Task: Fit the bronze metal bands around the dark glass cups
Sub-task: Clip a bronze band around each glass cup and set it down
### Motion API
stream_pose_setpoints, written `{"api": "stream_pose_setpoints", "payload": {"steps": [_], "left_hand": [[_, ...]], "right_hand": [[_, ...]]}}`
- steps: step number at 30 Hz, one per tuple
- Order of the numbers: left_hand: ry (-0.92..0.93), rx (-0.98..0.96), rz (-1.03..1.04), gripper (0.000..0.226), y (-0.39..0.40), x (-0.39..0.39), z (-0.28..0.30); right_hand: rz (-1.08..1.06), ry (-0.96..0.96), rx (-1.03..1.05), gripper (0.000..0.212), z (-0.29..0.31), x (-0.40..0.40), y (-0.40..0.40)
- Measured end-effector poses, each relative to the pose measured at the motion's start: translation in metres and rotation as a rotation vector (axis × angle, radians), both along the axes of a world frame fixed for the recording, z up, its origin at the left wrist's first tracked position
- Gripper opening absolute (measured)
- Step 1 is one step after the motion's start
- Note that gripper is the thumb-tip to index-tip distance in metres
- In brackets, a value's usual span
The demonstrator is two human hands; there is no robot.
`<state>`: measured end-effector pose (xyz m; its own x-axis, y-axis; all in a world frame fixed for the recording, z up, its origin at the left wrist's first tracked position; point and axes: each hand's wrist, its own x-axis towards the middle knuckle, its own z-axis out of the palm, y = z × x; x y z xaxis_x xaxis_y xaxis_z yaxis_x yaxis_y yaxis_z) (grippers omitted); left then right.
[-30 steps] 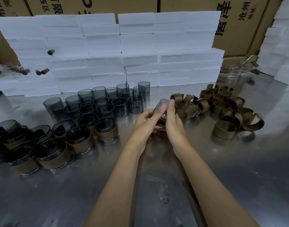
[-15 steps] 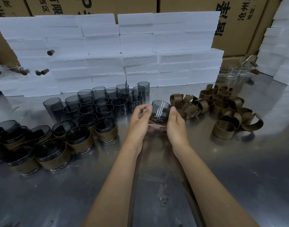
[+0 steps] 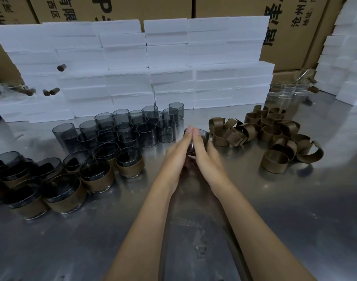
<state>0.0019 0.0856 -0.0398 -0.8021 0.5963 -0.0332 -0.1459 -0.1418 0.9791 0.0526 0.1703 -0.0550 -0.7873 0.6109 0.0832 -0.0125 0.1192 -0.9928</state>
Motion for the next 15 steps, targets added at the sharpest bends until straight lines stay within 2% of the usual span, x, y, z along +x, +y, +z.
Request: {"api": "stream_pose_setpoints", "payload": {"steps": [4,8,15], "left_hand": [[0.003,0.067,0.124,0.058,0.001,0.0,-0.002],[0.123,0.071,0.253,0.038,0.001,-0.004,-0.003],[0.139,0.012,0.307,0.026,-0.001,-0.009,-0.007]], "right_hand": [[-0.05,-0.01,0.049,0.046,-0.002,-0.002,-0.001],[-0.047,-0.008,0.071,0.064,-0.002,-0.002,-0.002],[-0.143,0.067,0.075,0.039,-0.01,-0.006,0.003]]}}
